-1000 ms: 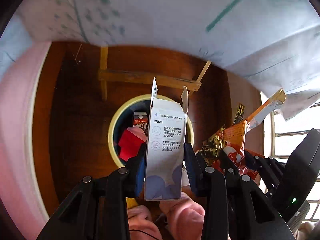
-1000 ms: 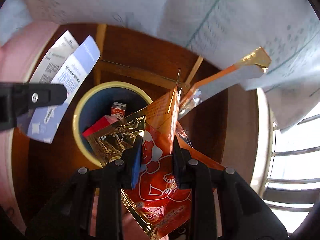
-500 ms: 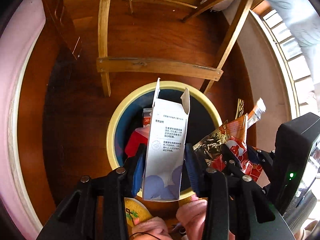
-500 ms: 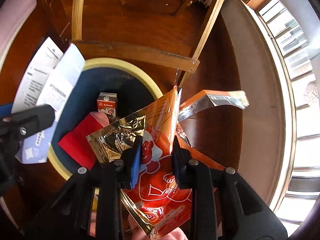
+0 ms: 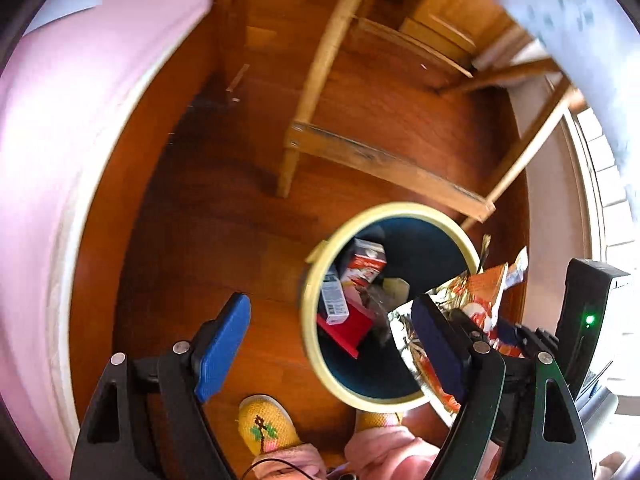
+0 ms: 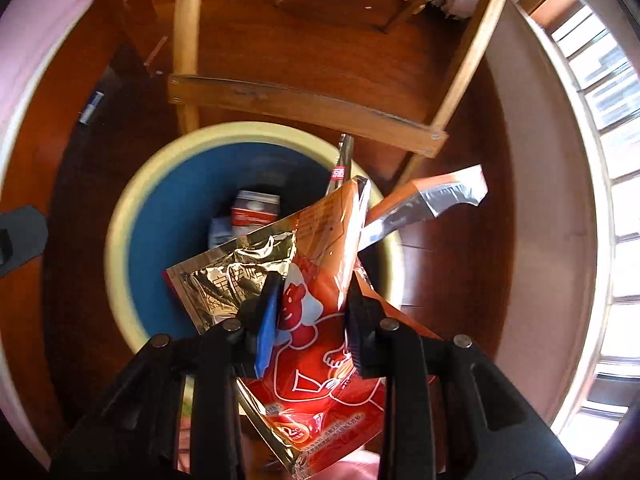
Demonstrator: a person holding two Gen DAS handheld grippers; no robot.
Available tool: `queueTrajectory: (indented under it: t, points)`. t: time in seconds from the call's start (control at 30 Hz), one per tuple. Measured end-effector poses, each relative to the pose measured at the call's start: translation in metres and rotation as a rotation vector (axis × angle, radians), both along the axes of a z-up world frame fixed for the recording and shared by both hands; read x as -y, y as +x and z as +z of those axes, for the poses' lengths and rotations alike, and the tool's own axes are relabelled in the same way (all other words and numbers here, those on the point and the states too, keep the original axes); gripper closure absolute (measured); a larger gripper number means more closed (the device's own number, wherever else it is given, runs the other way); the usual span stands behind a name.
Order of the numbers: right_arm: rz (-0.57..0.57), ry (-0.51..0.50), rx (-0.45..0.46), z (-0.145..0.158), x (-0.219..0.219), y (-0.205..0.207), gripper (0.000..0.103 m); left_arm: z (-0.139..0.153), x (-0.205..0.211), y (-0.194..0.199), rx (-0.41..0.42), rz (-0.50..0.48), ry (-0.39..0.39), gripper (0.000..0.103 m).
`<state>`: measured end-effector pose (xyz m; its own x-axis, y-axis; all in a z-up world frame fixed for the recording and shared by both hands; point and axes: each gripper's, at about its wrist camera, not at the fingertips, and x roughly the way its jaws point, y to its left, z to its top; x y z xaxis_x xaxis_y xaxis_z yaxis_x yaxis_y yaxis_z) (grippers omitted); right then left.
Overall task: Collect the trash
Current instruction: 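Open the left tool to drop the carton while the right tool releases the snack bag, then raise both tools back toward the table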
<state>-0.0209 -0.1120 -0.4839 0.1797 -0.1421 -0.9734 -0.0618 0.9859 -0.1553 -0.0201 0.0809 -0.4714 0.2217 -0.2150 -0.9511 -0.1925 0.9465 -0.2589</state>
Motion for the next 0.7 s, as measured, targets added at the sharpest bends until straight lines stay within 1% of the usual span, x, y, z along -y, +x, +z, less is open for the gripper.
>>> queueTrajectory:
  t: [0.03, 0.1, 0.17, 0.23, 0.33, 0.5, 0.57, 0.7]
  points:
    - [-0.006, 0.021, -0.006, 0.002, -0.002, 0.002, 0.071, 0.005, -0.005, -0.003, 0.008, 0.015, 0.002, 0.019]
    - [-0.01, 0.043, -0.013, 0.004, -0.008, 0.006, 0.062, 0.013, -0.013, -0.007, 0.023, 0.04, 0.004, 0.019]
    - [-0.002, 0.063, -0.015, 0.007, -0.014, 0.006, 0.055, 0.024, -0.02, -0.011, 0.033, 0.057, 0.005, 0.019]
    - [0.003, 0.087, -0.021, 0.01, -0.017, 0.006, 0.054, 0.033, -0.025, -0.014, 0.039, 0.07, 0.004, 0.019]
    - [0.004, 0.105, -0.016, 0.022, -0.019, 0.005, 0.054, 0.051, -0.028, -0.018, 0.052, 0.078, -0.001, 0.019]
    - [-0.009, 0.134, -0.004, 0.063, -0.019, -0.002, 0.053, 0.097, -0.03, -0.026, 0.087, 0.074, -0.011, 0.019]
    - [-0.004, 0.142, 0.003, 0.086, -0.019, -0.006, 0.053, 0.118, -0.03, -0.028, 0.098, 0.065, -0.02, 0.019]
    - [0.009, 0.151, 0.022, 0.135, -0.021, -0.013, 0.053, 0.168, -0.03, -0.031, 0.124, 0.043, -0.033, 0.019]
